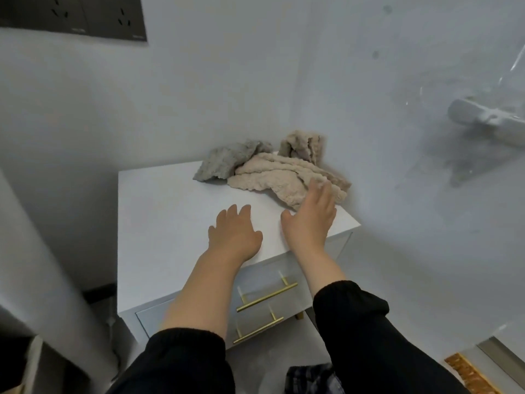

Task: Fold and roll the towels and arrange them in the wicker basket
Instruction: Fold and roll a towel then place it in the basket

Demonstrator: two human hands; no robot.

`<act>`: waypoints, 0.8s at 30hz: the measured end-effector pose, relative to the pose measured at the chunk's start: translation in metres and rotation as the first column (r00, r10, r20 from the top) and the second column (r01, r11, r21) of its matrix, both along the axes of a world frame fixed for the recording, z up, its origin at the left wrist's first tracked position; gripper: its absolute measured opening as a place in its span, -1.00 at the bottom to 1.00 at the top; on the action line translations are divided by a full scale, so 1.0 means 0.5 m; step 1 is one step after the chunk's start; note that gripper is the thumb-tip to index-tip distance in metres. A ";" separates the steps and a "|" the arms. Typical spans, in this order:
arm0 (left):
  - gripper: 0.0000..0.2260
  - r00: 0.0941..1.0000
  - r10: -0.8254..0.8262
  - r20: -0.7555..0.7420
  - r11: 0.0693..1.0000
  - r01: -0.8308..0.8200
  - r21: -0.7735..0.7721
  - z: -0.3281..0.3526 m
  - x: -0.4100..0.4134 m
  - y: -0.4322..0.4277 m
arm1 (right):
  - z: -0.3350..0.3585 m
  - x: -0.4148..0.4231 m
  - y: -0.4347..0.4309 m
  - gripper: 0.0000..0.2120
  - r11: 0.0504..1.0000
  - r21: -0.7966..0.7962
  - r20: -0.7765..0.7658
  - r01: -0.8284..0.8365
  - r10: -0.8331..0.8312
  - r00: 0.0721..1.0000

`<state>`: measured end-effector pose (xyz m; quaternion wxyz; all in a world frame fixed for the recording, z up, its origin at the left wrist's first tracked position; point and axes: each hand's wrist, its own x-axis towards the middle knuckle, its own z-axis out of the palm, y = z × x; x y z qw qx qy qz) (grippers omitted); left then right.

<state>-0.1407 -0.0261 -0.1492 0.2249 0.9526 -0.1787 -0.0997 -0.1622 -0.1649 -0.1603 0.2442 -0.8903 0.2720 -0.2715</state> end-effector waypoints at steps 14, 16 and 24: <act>-0.18 0.992 0.114 0.058 0.977 -0.102 -0.189 -0.027 0.018 0.008 | 0.113 0.012 -0.041 -0.68 0.965 0.252 0.466 -0.070 -0.058 0.883; -0.10 0.983 0.145 0.112 0.874 -0.074 -0.480 -0.009 0.012 0.003 | 0.150 -0.019 -0.035 -0.60 0.932 0.318 0.517 -0.176 -0.015 0.856; -0.65 0.980 0.093 0.178 0.684 0.067 -0.726 0.069 -0.030 0.001 | 0.194 -0.099 -0.018 -0.87 0.480 0.703 0.507 -0.524 0.178 0.843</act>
